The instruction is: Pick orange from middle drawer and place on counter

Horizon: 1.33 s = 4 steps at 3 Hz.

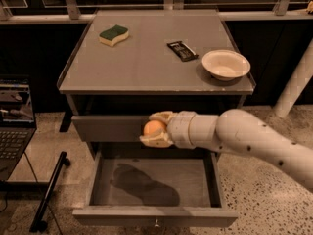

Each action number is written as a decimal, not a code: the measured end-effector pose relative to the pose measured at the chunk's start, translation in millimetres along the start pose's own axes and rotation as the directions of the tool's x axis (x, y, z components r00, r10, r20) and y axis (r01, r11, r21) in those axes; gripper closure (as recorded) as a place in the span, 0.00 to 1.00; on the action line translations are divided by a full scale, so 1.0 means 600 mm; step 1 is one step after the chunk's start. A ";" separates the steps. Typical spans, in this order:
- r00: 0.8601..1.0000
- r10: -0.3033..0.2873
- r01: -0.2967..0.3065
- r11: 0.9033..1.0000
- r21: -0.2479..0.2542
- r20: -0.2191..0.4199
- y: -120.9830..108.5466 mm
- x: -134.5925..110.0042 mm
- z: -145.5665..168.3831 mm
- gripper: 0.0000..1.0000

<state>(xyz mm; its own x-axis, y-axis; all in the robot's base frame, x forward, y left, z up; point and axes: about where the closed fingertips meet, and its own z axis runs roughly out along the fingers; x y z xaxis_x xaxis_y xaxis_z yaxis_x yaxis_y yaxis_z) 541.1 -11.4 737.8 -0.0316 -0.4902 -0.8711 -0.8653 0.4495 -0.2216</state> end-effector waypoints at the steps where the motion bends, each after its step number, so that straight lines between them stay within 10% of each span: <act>1: 0.995 -0.104 0.104 0.994 0.025 -0.007 -0.029 -0.096 -0.026 1.00; 4: 0.978 -0.208 0.206 0.966 0.159 -0.003 -0.051 -0.251 -0.062 1.00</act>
Offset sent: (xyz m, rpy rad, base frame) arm 0.0046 0.0225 0.1585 -0.1825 -0.2047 0.0174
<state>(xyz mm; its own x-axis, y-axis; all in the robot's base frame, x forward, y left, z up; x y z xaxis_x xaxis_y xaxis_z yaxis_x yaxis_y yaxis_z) 553.8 20.4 892.1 0.1473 -0.5755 -0.8044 -0.7626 0.4519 -0.4630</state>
